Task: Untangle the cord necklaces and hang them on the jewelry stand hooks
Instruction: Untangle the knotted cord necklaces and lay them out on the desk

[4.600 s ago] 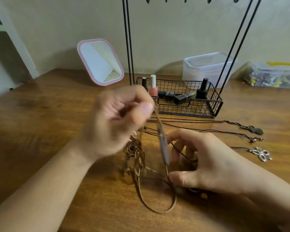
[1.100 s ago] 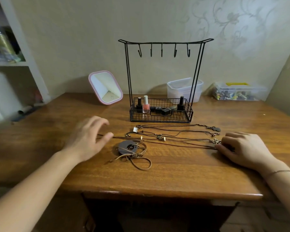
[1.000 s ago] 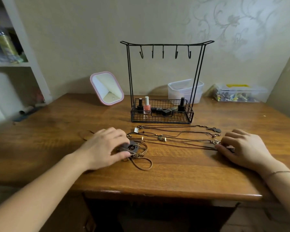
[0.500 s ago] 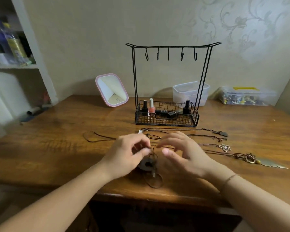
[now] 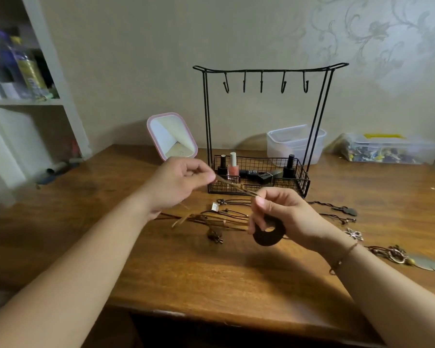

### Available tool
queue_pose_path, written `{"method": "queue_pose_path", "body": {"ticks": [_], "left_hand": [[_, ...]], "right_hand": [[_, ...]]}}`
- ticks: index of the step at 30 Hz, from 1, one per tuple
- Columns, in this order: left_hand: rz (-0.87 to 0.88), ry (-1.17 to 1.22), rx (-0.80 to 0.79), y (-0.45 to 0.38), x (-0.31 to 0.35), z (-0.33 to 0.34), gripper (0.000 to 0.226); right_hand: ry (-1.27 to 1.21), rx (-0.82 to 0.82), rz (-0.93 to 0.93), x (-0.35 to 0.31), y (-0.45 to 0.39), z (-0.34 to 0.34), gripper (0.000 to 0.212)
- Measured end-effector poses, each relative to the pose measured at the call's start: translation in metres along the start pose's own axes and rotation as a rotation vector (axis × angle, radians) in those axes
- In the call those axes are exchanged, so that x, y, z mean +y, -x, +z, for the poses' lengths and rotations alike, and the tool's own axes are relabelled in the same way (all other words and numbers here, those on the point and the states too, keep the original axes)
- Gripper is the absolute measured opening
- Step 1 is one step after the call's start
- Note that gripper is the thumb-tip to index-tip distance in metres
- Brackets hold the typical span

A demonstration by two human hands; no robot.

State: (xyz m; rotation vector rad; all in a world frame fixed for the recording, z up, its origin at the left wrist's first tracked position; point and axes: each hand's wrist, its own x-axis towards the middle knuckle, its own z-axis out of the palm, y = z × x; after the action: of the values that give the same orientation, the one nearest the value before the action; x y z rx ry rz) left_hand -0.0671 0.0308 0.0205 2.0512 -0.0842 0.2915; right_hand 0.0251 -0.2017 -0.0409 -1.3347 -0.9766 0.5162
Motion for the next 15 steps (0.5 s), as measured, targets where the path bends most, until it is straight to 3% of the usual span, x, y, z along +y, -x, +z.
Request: {"method": "queue_pose_path", "body": {"ticks": [4,8,10,13,15], "left_hand": [[-0.003,-0.339,-0.199,0.003,-0.019,-0.016,0.001],[-0.051,-0.236,-0.299,0.01,-0.034,-0.024,0.006],[-0.094,-0.103,-0.26,0.011,-0.041,-0.023,0.009],[-0.165,0.0,-0.223,0.008,-0.052,-0.021,0.012],[-0.203,0.017,-0.204,0.008,-0.056,-0.024,0.013]], "right_hand": [[-0.135,-0.105,-0.058,-0.008,0.013,-0.035,0.028],[-0.447,-0.158,-0.132,-0.011,0.029,-0.069,0.017],[-0.499,-0.052,-0.172,-0.012,0.035,-0.077,0.014],[-0.231,0.235,-0.155,-0.016,0.042,-0.086,0.029],[-0.126,0.304,-0.117,-0.017,0.044,-0.092,0.025]]}}
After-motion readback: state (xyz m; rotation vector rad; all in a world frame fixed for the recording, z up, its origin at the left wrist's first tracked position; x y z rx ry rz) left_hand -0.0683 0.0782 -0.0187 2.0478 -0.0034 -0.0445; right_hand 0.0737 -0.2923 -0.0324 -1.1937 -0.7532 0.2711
